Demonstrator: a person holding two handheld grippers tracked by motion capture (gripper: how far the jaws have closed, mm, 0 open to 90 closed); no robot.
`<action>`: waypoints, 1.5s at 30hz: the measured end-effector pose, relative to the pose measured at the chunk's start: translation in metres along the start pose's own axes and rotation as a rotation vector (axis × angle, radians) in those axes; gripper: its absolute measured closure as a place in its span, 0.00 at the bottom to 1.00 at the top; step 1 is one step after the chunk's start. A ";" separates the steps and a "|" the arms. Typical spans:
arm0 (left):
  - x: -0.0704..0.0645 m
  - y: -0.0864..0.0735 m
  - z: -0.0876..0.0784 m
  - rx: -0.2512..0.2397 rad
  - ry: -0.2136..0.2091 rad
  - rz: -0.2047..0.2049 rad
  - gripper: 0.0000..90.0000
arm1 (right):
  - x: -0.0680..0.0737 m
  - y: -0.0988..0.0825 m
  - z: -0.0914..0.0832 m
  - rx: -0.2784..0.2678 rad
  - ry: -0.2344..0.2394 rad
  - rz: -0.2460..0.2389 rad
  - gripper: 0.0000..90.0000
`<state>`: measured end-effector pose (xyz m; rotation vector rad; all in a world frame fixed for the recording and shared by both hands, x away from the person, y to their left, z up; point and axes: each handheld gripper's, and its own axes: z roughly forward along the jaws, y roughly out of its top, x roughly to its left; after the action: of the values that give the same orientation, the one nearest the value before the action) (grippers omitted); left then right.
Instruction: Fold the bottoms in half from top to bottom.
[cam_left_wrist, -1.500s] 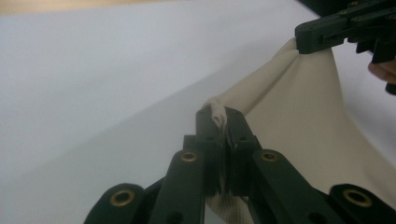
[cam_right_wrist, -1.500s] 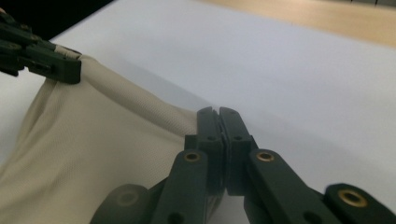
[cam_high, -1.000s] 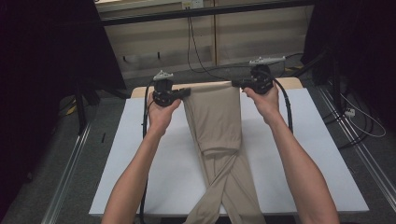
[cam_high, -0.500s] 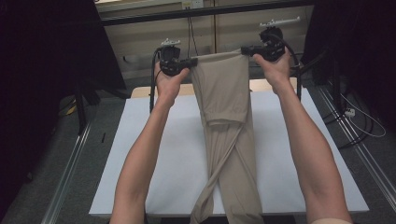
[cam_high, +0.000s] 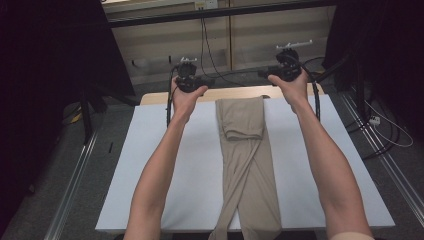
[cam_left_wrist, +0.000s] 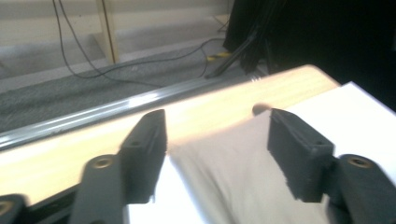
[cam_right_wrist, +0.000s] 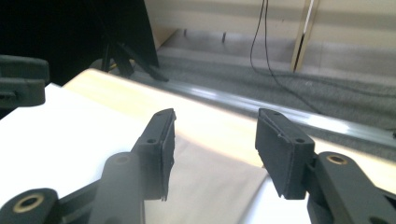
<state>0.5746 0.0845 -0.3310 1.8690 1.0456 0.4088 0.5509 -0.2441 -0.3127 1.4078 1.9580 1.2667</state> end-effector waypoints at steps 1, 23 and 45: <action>-0.002 -0.007 -0.004 -0.002 -0.004 0.010 0.35 | 0.000 -0.008 -0.005 0.003 0.018 0.003 0.54; -0.100 -0.211 -0.137 0.223 -0.251 0.195 0.36 | 0.174 -0.241 -0.120 0.296 0.426 -0.230 0.90; -0.155 -0.230 -0.131 0.341 -0.422 0.261 0.98 | 0.220 -0.275 -0.123 0.330 0.338 -0.390 0.99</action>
<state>0.2858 0.0824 -0.4355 2.2792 0.6131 -0.0286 0.2264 -0.1200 -0.4477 0.9095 2.6111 1.0848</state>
